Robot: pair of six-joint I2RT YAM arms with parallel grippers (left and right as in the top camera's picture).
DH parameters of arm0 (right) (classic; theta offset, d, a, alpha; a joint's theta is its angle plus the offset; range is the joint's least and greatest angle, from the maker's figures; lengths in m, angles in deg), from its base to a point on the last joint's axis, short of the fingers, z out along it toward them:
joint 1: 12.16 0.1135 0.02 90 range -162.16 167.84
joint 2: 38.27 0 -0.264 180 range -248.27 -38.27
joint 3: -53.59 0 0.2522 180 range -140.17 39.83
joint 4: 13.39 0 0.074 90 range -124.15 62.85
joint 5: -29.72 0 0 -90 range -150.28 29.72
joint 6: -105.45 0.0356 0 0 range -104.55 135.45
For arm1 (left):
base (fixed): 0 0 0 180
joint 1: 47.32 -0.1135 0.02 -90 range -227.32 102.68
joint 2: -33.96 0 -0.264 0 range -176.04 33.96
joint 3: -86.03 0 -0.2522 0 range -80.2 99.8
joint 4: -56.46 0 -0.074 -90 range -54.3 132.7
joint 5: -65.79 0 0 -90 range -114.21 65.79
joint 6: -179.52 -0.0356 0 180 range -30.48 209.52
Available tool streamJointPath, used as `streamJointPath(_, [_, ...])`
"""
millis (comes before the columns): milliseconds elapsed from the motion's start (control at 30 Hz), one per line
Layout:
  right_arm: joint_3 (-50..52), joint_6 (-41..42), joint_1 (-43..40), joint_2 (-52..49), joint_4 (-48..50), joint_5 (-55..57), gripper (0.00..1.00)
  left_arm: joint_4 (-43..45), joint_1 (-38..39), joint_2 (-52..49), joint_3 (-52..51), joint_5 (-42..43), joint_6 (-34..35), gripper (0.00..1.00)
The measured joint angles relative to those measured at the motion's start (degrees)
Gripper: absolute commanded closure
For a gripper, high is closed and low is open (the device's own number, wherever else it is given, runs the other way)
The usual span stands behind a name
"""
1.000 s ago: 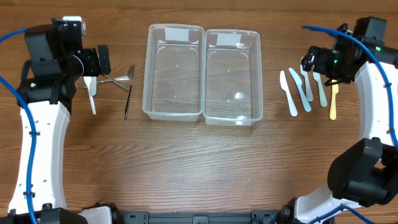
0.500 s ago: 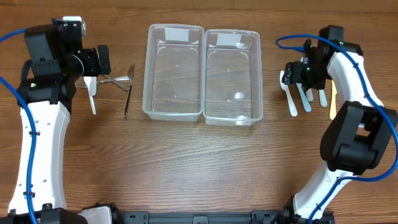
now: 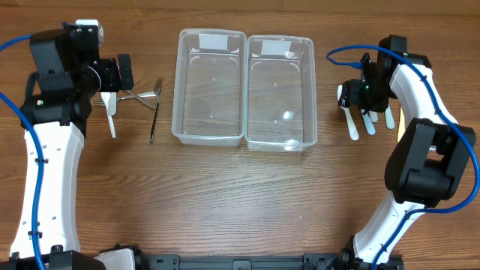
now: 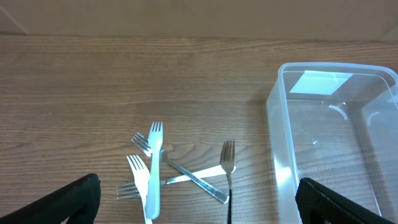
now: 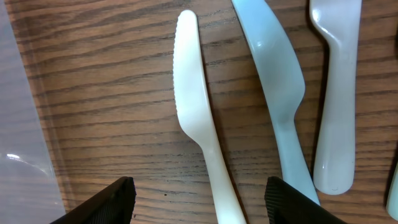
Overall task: Pack container
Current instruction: 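Lower right gripper and grasp a white plastic knife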
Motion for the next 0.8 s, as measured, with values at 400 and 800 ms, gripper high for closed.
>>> streamJointPath(400, [0.00, -3.13, 0.00, -1.99, -0.66, 1.07, 0.27, 0.00, 0.00, 0.00, 0.00, 0.00, 0.00, 0.00])
streamJointPath(800, [0.00, -5.60, 0.00, -5.88, -1.40, 1.60, 0.64, 0.00, 0.00, 0.00, 0.00, 0.00, 0.00, 0.00])
